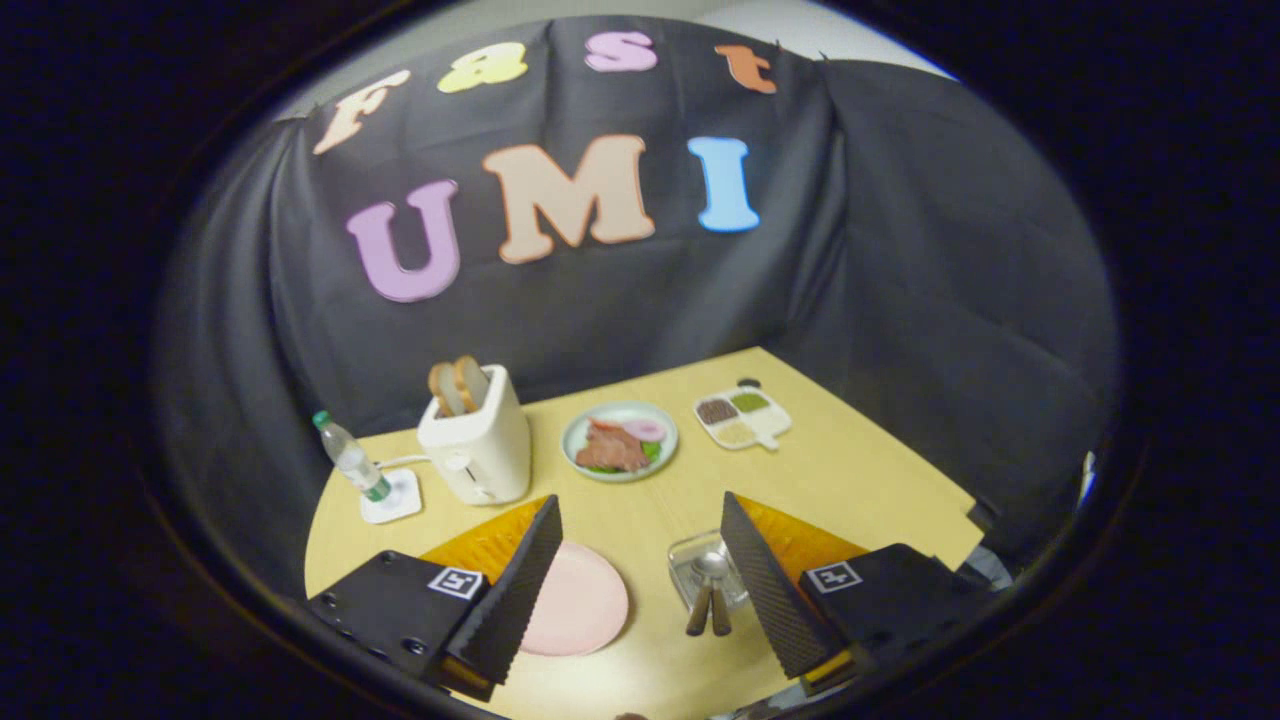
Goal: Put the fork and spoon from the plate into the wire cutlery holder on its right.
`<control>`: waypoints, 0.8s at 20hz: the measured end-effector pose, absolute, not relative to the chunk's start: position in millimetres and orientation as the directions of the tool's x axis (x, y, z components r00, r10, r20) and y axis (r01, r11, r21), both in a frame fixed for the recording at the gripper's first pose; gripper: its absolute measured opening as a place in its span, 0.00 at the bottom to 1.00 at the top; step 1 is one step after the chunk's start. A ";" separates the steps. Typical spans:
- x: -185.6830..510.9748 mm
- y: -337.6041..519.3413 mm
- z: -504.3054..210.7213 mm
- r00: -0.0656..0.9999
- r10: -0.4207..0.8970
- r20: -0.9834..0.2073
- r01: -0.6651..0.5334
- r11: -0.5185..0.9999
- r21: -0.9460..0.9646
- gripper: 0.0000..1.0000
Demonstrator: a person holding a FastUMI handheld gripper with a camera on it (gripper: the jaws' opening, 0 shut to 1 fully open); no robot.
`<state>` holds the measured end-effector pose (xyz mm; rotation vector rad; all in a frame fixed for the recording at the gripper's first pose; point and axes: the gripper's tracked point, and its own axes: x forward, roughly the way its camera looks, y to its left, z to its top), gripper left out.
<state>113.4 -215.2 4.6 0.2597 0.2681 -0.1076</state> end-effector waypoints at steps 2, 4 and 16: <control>105.2 -216.6 25.8 0.980 -0.060 -0.188 0.096 0.977 0.191 1.00; 96.2 -211.9 41.2 0.992 -0.040 -0.122 0.060 0.984 0.169 1.00; 54.0 -213.3 14.3 0.994 -0.002 -0.110 0.022 0.984 0.175 1.00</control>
